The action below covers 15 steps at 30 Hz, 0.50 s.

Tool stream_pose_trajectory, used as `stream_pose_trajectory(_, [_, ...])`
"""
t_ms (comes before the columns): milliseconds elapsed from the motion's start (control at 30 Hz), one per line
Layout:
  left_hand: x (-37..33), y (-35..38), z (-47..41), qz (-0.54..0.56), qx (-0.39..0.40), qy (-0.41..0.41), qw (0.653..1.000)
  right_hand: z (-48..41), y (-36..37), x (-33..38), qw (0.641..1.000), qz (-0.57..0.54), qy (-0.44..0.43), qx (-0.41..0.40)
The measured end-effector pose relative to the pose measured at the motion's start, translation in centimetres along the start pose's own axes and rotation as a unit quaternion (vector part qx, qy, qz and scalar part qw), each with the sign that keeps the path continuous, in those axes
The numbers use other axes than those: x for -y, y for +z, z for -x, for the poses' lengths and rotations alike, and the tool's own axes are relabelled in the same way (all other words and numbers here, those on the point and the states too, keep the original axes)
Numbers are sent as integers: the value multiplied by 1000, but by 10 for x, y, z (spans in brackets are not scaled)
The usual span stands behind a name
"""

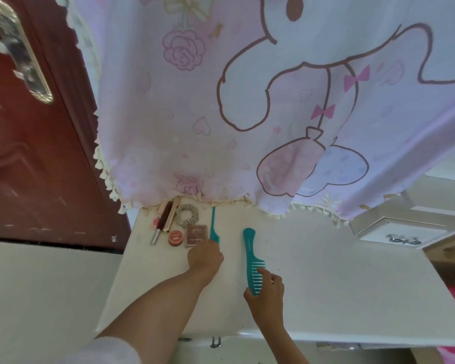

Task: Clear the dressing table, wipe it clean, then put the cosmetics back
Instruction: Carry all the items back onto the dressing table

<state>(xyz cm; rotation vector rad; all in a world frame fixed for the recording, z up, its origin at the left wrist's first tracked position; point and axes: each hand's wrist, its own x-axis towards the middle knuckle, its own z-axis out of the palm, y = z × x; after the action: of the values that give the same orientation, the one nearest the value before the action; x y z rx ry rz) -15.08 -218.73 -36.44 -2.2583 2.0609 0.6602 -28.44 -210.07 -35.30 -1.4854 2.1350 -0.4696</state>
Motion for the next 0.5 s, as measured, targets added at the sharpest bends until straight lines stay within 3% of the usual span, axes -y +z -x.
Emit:
stream_pose_trajectory(233, [43, -5, 11, -6, -21, 43, 999, -13, 13, 15, 1000, -4, -9, 18])
stream_pose_trajectory(367, [104, 3, 28, -16, -174, 104, 979, -18, 23, 26, 999, -16, -25, 31])
stream_pose_trajectory(500, [148, 18, 40, -41, -201, 117, 972, -25, 33, 38, 998, 1, -25, 57])
